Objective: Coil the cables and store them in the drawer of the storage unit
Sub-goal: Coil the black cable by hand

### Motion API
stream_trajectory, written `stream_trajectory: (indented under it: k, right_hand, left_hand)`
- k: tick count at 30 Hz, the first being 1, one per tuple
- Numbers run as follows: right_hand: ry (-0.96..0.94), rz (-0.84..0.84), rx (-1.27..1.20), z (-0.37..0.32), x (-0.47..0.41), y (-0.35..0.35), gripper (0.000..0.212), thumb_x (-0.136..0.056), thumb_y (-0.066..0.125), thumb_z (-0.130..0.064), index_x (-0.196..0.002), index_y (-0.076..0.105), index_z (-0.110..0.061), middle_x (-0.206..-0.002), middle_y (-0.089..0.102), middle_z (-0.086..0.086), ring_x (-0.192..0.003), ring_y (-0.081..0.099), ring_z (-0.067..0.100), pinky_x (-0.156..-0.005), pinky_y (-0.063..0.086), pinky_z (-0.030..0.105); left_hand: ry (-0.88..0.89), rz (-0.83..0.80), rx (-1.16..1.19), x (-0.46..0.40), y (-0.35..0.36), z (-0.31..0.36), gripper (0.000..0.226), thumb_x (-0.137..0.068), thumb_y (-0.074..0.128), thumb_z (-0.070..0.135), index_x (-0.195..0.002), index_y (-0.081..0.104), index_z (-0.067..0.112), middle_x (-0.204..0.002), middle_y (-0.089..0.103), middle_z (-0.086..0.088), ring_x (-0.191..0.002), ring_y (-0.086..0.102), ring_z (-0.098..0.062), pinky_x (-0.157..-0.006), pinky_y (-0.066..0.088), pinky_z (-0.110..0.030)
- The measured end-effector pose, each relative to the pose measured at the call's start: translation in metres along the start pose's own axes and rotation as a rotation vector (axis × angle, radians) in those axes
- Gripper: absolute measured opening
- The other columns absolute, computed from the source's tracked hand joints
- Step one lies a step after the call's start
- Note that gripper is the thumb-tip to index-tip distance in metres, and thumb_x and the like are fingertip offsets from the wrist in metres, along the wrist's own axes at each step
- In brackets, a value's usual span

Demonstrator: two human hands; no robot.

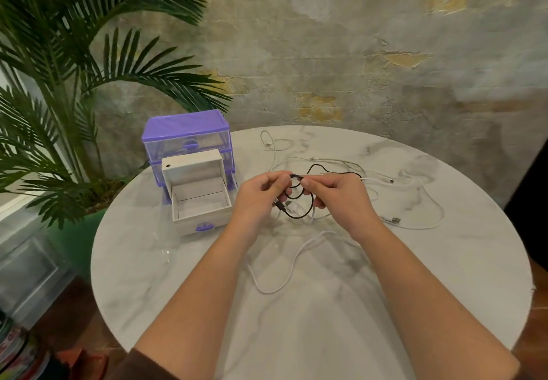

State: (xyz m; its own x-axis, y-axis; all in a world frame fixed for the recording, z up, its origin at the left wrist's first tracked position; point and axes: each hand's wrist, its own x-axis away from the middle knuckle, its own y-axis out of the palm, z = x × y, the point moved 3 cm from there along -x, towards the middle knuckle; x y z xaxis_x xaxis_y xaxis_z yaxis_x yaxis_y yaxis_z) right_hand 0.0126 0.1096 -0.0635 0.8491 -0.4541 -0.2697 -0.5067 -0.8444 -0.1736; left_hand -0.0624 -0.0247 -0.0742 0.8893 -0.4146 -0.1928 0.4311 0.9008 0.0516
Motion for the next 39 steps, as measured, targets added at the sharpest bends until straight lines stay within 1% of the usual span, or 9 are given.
stream_trajectory:
  k: [4,8,11,16,21,24,30,34,39]
  right_hand:
    - [-0.035,0.057,0.083,0.001,-0.002,-0.003,0.009,-0.085,0.073,-0.023,-0.091,0.078,-0.021,-0.072,0.069,-0.003,-0.061,0.055,0.010,-0.068,0.048,0.027]
    - [-0.125,0.169,0.210,-0.001,-0.003,-0.009,0.010,-0.086,0.072,-0.025,-0.091,0.079,-0.020,-0.060,0.059,-0.016,-0.059,0.052,0.003,-0.063,0.039,0.021]
    - [-0.176,0.199,0.305,-0.002,-0.001,-0.009,0.013,-0.088,0.069,-0.027,-0.094,0.079,-0.021,-0.070,0.063,-0.015,-0.062,0.051,-0.002,-0.063,0.036,0.020]
    - [-0.192,0.275,0.575,-0.004,0.000,-0.012,0.017,-0.090,0.065,-0.037,-0.098,0.077,-0.027,-0.091,0.070,-0.009,-0.084,0.059,0.012,-0.068,0.042,0.028]
    - [-0.062,0.162,0.135,-0.001,-0.001,-0.005,0.015,-0.085,0.072,-0.027,-0.095,0.078,-0.017,-0.080,0.072,-0.009,-0.061,0.056,-0.005,-0.068,0.044,0.021]
    - [-0.026,0.112,0.017,-0.004,0.001,-0.002,0.017,-0.086,0.072,-0.021,-0.098,0.076,-0.010,-0.074,0.069,-0.007,-0.049,0.051,-0.010,-0.051,0.039,0.007]
    - [-0.053,0.076,0.004,-0.007,0.003,-0.001,0.014,-0.087,0.071,-0.019,-0.097,0.077,-0.010,-0.069,0.067,-0.009,-0.048,0.051,-0.009,-0.050,0.037,0.006]
    - [-0.077,0.071,0.029,-0.006,0.002,-0.001,0.008,-0.086,0.071,-0.022,-0.091,0.078,-0.020,-0.069,0.069,-0.014,-0.049,0.050,-0.005,-0.056,0.039,0.010]
    - [-0.080,0.094,0.052,-0.002,0.001,0.000,0.009,-0.086,0.072,-0.021,-0.092,0.078,-0.022,-0.072,0.069,-0.015,-0.058,0.053,-0.005,-0.067,0.043,0.023]
  left_hand:
    - [-0.006,-0.044,0.040,0.004,0.001,0.004,0.015,-0.095,0.059,0.018,-0.099,0.073,0.019,-0.082,0.066,-0.002,-0.072,0.055,-0.012,-0.076,0.049,-0.025]
    - [-0.046,-0.164,0.008,0.004,-0.002,0.006,0.024,-0.097,0.055,0.018,-0.117,0.069,0.021,-0.087,0.062,0.002,-0.079,0.057,-0.005,-0.078,0.052,-0.015]
    - [-0.067,-0.179,0.039,0.005,-0.005,0.007,0.028,-0.096,0.056,0.010,-0.122,0.066,0.017,-0.088,0.063,0.000,-0.082,0.061,-0.007,-0.081,0.052,-0.015]
    - [-0.160,-0.148,0.073,0.007,-0.004,0.008,0.022,-0.088,0.067,0.024,-0.110,0.073,0.028,-0.100,0.071,0.013,-0.091,0.058,-0.001,-0.086,0.040,-0.016]
    - [-0.228,-0.137,0.229,0.007,-0.001,0.005,0.020,-0.086,0.069,0.019,-0.103,0.075,0.027,-0.097,0.071,0.013,-0.089,0.059,-0.001,-0.083,0.042,-0.017]
    - [-0.235,-0.123,0.272,0.007,-0.002,0.007,0.021,-0.086,0.068,0.014,-0.104,0.073,0.025,-0.089,0.071,0.009,-0.079,0.063,-0.003,-0.077,0.046,-0.014]
    - [-0.216,-0.032,0.240,0.007,0.000,0.003,0.031,-0.084,0.072,0.015,-0.115,0.069,0.018,-0.090,0.067,-0.002,-0.073,0.065,-0.007,-0.068,0.052,-0.013]
    - [-0.211,-0.003,0.192,0.007,0.002,0.000,0.017,-0.085,0.071,0.020,-0.101,0.075,0.013,-0.080,0.066,0.002,-0.066,0.061,-0.006,-0.066,0.053,-0.013]
    - [-0.223,-0.063,0.185,0.005,0.003,-0.003,0.025,-0.087,0.069,0.012,-0.112,0.070,0.008,-0.093,0.068,-0.002,-0.083,0.064,-0.011,-0.079,0.057,-0.021]
